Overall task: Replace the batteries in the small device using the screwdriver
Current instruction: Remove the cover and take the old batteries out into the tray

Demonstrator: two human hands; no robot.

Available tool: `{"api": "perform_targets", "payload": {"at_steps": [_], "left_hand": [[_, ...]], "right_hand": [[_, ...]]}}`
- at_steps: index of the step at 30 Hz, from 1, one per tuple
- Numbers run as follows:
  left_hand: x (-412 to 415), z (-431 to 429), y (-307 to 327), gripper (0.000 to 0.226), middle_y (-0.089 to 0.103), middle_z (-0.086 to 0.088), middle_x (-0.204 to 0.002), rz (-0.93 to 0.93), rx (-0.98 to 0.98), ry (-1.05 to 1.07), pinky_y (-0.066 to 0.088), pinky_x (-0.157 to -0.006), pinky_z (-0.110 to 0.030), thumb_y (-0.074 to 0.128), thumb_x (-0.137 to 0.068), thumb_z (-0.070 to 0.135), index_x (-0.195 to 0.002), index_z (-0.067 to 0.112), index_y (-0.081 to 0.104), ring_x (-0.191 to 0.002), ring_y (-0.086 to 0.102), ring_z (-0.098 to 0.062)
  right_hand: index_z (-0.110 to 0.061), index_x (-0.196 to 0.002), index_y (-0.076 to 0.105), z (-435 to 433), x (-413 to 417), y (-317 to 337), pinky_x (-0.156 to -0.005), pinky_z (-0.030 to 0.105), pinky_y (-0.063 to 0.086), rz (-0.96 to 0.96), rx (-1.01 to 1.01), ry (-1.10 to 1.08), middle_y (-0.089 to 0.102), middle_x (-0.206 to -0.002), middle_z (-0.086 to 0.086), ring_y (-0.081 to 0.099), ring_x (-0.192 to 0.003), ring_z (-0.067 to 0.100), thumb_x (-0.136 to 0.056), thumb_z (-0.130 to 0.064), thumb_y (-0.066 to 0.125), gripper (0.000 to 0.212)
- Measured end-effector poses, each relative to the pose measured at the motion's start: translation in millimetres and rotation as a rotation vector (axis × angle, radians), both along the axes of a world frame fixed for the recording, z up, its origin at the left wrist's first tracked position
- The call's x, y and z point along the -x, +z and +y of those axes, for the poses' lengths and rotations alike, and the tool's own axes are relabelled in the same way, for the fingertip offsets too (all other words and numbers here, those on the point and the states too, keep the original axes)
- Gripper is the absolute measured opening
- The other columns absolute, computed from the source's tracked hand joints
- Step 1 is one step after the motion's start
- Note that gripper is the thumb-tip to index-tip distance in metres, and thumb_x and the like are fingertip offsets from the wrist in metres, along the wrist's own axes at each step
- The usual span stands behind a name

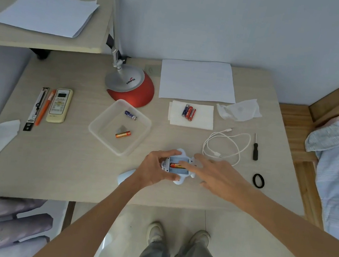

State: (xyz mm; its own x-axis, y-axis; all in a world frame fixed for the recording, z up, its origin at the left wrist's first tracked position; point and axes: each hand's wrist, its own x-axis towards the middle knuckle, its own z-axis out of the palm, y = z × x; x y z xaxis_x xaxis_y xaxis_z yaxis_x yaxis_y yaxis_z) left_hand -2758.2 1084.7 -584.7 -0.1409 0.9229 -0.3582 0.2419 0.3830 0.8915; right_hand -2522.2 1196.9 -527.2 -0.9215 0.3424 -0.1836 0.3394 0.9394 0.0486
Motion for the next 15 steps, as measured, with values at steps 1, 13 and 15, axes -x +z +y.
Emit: {"api": "perform_targets", "payload": {"at_steps": [1,13,15], "left_hand": [[-0.3,0.2,0.0,0.091,0.078,0.008,-0.125,-0.007,0.001,0.001,0.06,-0.107,-0.048,0.101,-0.052,0.041,-0.138,0.037,0.072,-0.116,0.074,-0.017],[-1.7,0.6,3.2,0.084,0.077,0.008,-0.122,-0.033,0.002,-0.007,0.061,-0.102,-0.035,0.102,-0.062,0.008,-0.136,0.033,0.072,-0.11,0.072,-0.01],[-2.1,0.4,3.2,0.083,0.077,0.007,-0.122,-0.07,0.01,-0.002,0.059,-0.097,-0.026,0.101,-0.063,0.0,-0.136,0.029,0.073,-0.107,0.072,-0.004]], "right_hand": [[-0.033,-0.155,0.043,1.4,2.1,3.4,-0.043,0.031,0.039,-0.019,-0.033,0.035,0.059,-0.127,0.006,0.059,-0.058,0.021,-0.077,-0.018,0.085,0.09],[-0.022,-0.127,0.06,17.0,38.8,-7.6,-0.042,0.032,0.045,-0.172,-0.017,0.198,0.062,-0.098,0.006,0.06,-0.054,0.024,-0.08,-0.025,0.082,0.052],[-0.028,-0.146,0.046,18.4,43.2,-4.9,-0.051,0.037,0.053,-0.233,-0.001,0.189,0.061,-0.108,0.007,0.064,-0.062,0.028,-0.089,-0.026,0.071,0.062]]}}
